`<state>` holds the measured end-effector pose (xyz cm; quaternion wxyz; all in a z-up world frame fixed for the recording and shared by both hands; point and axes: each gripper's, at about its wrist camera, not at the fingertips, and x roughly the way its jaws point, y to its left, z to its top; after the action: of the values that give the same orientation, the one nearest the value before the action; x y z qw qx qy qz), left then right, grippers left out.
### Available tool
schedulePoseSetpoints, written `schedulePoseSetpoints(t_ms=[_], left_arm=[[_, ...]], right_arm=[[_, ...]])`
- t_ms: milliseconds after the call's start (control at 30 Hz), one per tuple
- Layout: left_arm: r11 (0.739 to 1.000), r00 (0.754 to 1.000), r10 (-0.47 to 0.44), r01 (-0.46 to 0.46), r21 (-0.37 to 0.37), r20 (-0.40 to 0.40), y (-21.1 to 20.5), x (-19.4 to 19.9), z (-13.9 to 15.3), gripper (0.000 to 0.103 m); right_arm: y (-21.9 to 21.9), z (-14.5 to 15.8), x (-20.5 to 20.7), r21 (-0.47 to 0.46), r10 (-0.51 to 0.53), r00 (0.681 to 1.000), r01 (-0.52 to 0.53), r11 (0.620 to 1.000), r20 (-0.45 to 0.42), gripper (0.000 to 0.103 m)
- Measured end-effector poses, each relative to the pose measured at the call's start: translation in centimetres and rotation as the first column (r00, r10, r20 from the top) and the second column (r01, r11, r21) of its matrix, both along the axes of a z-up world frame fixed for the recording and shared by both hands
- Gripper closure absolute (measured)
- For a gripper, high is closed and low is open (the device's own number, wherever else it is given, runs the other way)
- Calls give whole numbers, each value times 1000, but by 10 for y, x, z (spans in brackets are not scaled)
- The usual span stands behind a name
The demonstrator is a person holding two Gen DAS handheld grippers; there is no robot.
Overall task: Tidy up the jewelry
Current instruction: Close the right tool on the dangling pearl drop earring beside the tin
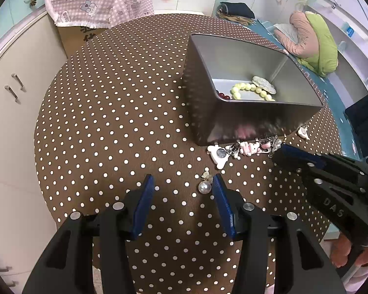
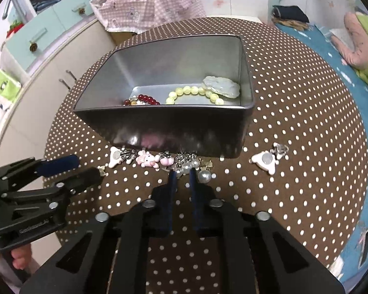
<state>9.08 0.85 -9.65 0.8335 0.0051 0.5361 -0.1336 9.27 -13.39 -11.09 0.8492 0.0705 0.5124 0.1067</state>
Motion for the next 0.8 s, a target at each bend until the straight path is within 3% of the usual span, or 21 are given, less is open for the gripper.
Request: schedulePoseSetpoints(t_ms=[133, 233, 300, 800], left_arm=[[1000, 1000, -4, 4, -8, -4, -1, -1, 0, 56], [1000, 1000, -10, 10, -7, -3, -3, -2, -1, 56], [1000, 1000, -9, 9, -10, -4, -4, -3, 0, 56], [999, 1000, -4, 4, -36, -12, 5, -1, -1, 56]], right_arm=[[-7, 7, -7, -15, -17, 1000, 17, 1000, 17, 99], [-17, 5, -4, 46, -54, 999, 54, 997, -8, 96], [-16, 2, -1, 19, -63, 998, 64, 998, -16, 96], [-9, -5, 6, 63, -44, 997, 48, 997, -59, 95]])
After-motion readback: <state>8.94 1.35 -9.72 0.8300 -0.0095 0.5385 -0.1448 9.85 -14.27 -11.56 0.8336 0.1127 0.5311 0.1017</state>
